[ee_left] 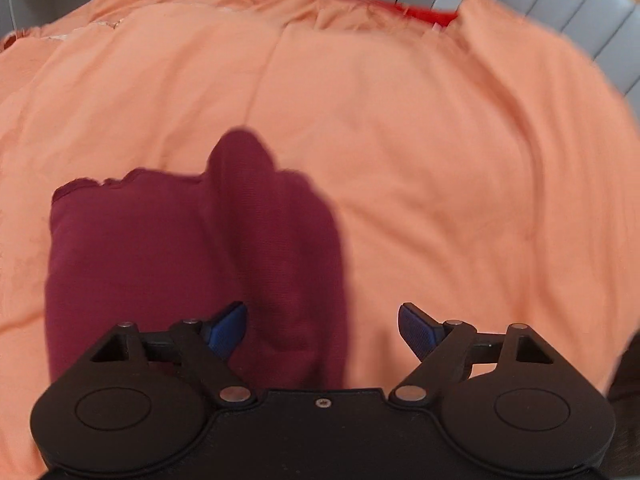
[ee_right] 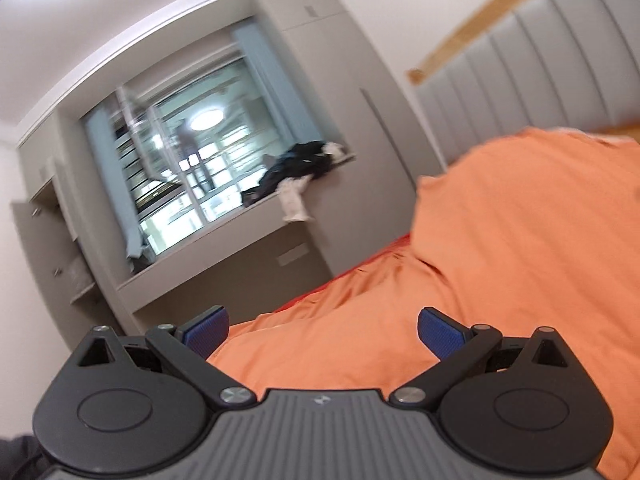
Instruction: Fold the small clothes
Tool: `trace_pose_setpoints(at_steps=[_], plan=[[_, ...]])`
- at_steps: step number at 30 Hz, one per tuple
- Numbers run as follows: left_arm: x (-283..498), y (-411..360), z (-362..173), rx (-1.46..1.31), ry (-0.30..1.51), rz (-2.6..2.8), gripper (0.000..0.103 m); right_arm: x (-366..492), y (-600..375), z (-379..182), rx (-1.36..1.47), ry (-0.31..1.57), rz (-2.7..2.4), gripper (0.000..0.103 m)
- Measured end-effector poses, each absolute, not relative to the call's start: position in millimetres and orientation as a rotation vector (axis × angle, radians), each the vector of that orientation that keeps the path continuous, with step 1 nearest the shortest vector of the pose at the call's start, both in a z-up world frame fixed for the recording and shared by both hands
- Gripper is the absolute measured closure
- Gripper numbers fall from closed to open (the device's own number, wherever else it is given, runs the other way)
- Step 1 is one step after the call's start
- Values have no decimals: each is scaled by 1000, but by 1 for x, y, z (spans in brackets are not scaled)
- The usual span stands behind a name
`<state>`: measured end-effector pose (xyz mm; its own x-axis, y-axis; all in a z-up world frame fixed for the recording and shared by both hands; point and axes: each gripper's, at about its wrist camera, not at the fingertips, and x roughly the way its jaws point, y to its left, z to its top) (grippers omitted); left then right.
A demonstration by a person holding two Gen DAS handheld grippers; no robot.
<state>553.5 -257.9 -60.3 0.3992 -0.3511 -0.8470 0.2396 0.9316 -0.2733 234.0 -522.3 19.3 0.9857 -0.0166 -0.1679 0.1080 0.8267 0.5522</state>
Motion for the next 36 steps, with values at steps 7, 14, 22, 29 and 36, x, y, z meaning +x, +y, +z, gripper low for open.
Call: trace_pose_setpoints(at_steps=[7,14,22,29,36], plan=[[513,-201,54,-361,840,-548,3,248,-543,8,641,191,-41,0],[434,-120,60,-182,641,-420,1,280,-463,6,278,361,359,17],[372,-65,-54,82,685,-237,2,342,-374,-3,152,584,504,54],[377,-105,-98,265,625,-248,6,350,-351,-29,177,679,480,57],[387,-126,-112,277,610,-271,10,354,-364,-19,370,606,541,93]])
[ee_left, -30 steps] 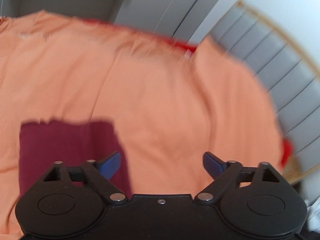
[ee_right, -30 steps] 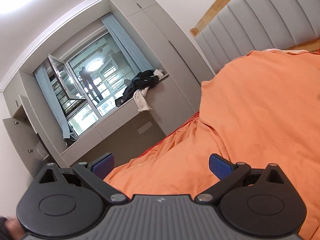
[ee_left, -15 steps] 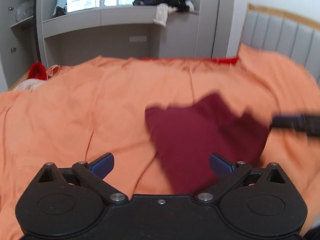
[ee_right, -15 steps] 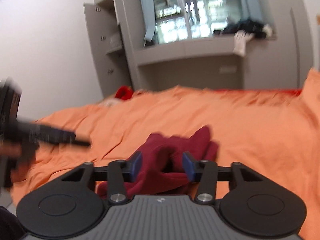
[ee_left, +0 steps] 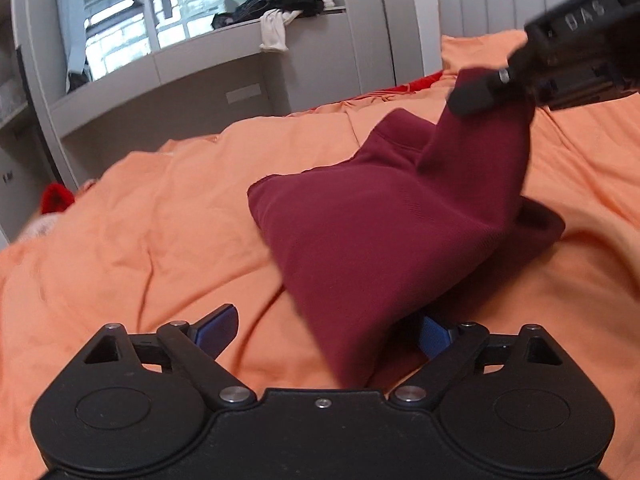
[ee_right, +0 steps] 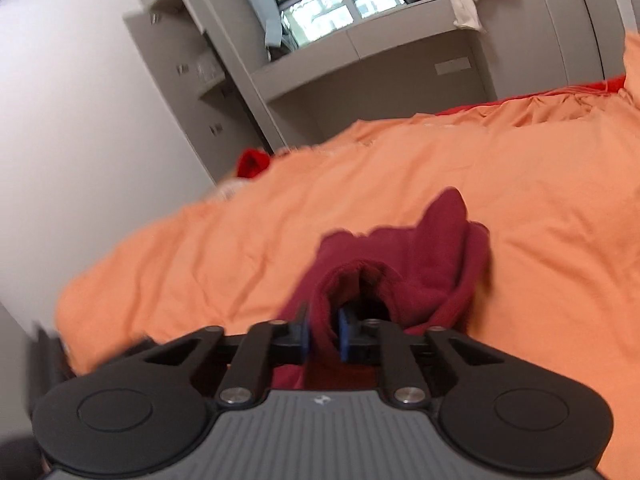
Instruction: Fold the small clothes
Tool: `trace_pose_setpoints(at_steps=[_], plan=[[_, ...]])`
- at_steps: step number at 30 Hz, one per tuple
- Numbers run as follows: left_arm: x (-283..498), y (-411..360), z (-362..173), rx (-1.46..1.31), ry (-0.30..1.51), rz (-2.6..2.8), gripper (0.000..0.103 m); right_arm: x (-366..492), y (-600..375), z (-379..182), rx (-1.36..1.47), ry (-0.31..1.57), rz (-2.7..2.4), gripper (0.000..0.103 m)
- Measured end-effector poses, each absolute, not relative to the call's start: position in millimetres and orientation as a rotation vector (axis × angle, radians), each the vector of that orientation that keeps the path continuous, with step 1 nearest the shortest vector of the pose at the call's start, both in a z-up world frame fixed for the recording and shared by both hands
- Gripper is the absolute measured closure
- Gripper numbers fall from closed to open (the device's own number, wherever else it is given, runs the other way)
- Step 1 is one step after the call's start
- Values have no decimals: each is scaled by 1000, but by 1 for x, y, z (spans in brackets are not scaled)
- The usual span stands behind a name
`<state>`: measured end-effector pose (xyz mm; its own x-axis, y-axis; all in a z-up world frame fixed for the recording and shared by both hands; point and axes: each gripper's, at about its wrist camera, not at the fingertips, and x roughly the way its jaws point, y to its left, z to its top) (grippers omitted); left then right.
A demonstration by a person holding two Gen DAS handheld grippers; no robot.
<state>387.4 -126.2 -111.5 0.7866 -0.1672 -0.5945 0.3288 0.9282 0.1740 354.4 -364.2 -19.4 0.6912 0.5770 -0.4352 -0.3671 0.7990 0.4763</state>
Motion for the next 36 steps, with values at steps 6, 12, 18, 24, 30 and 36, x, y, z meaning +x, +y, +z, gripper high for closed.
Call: trace_pose_setpoints(at_steps=[6,12,18,24,30,36], plan=[[397,-120,-114,218,593,-199,10,340,-376,10,454,390,624,94],[396,-82,-112,134,638,-78,8,316,-389,-24,406,604,545,95],[391,-92,-127,208,683,-83,8,312,-401,-88,423,833,521,95],[389,-88,-127,173,704,-97,8,306,-452,-68,630,747,471,38],[388,-88,-126,169,707,-102,8,403,-457,-53,616,738,417,29],[387,-87,-128,174,697,-114,8,492,-440,-98,703,872,429,30]])
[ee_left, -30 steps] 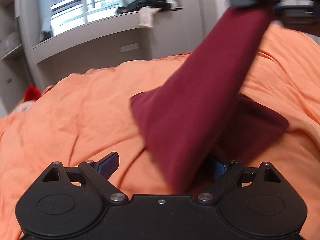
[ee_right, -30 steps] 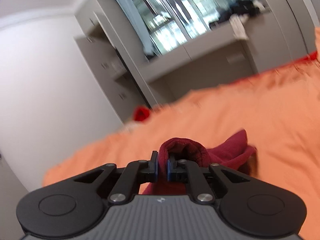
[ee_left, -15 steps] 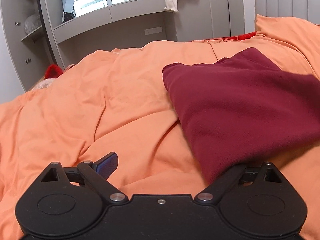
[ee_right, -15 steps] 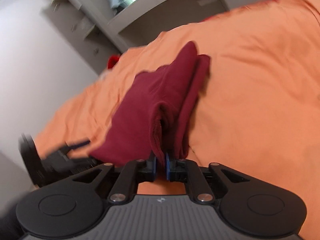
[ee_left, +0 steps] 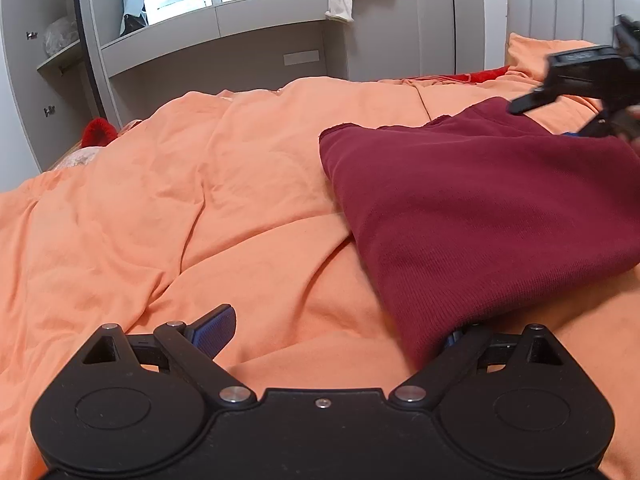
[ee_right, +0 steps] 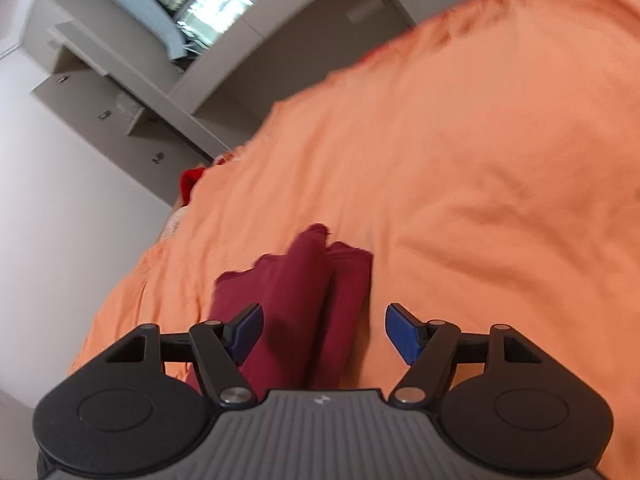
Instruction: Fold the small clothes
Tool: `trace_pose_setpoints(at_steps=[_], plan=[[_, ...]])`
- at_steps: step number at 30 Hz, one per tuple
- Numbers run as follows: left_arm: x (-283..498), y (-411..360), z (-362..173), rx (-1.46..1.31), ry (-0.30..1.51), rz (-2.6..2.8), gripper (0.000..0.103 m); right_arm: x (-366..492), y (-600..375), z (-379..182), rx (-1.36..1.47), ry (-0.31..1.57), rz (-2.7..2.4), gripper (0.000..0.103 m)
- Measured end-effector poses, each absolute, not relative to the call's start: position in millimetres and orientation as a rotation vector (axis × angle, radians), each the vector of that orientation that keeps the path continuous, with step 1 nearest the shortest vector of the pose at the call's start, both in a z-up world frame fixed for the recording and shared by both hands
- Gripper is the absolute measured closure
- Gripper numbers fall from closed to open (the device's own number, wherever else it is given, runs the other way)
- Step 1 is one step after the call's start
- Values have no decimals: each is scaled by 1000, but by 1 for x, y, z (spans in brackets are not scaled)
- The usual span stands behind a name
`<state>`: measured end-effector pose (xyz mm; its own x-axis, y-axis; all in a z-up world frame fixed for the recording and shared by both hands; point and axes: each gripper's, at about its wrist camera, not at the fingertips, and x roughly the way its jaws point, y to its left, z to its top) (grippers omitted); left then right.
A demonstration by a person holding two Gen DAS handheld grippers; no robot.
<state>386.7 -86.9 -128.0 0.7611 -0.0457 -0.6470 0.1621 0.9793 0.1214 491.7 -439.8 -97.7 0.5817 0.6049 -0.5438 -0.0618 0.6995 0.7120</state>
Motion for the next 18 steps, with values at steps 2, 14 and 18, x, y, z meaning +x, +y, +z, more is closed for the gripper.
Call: trace_pose_setpoints(at_steps=[2,14,18], plan=[[387,-85,-128,159,701,-114,8,501,-439,-105,767,847,471,34],[391,-78,-135,93,712,-106,2,521,-418,-83,623,808,553,86],[388,-76,-136,72,693,-80,2,503,-401,-34,528,655,680,86]])
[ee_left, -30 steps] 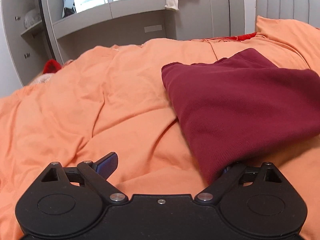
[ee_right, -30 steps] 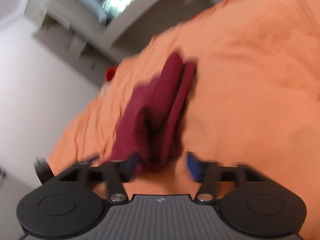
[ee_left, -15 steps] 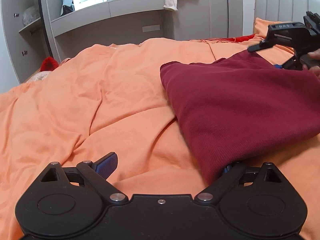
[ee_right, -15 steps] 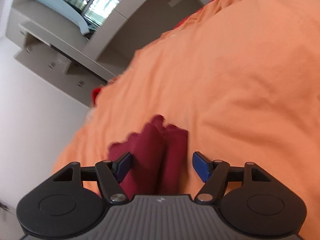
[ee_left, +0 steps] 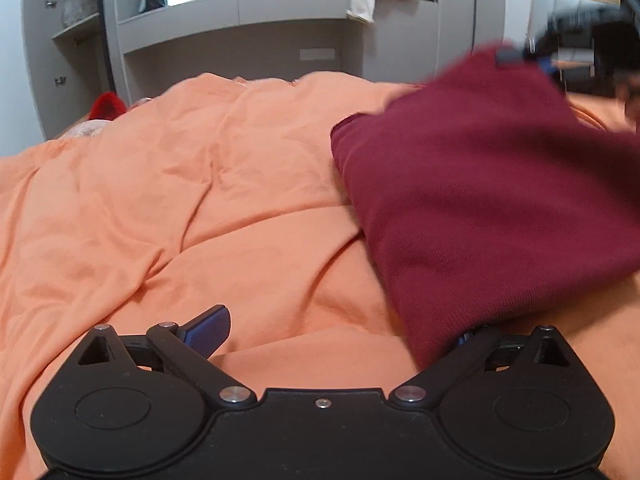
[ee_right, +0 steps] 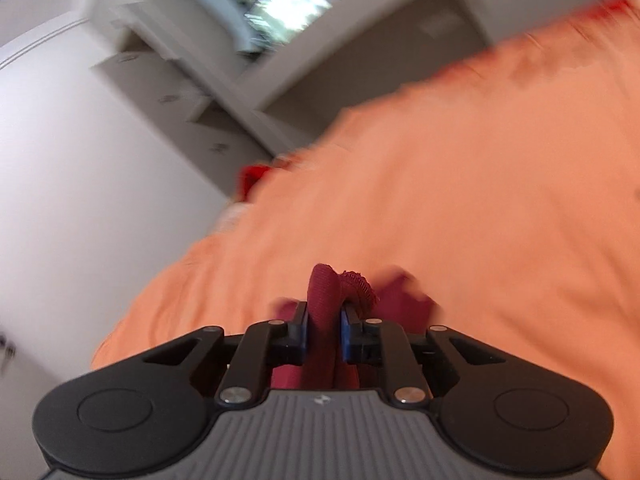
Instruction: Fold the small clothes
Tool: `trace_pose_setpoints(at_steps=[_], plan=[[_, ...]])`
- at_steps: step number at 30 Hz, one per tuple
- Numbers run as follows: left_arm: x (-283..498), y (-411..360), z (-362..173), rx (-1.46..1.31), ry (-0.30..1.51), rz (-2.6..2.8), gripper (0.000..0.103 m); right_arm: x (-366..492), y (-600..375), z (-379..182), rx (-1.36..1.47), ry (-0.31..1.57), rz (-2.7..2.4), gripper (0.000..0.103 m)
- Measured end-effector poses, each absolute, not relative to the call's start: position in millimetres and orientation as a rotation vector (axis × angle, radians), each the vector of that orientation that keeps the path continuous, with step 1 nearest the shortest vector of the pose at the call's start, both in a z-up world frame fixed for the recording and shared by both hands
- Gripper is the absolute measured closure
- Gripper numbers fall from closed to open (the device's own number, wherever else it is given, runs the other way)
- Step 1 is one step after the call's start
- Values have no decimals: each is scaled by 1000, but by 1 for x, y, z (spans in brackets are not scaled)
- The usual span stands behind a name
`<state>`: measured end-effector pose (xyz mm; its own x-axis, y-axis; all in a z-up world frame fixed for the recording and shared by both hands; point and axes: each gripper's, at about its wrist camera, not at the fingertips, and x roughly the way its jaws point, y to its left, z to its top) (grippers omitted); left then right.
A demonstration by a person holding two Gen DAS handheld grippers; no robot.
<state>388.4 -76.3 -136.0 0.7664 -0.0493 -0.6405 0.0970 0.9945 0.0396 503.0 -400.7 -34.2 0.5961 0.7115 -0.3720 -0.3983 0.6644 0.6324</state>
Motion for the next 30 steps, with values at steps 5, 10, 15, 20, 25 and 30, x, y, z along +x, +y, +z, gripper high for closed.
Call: trace_pose_setpoints(at_steps=[5,10,15,20,25,30], plan=[[385,-78,-137,60,676,-51,3,531,-388,-17,520,658,743,86],[386,-78,-139,58,698,-54,3,563,-409,-100,595,853,605,86],[389,-77,-140,60,714,-60,2,556,-435,-145,838,811,600,70],[387,-77,-137,66,721,-61,1,526,-465,-117,793,724,497,61],[373,-83,-131,124,698,-74,1,438,-446,-40,483,577,531,61],[360,-82,-127,142,686,-87,1,381,-372,-21,357,612,640,66]])
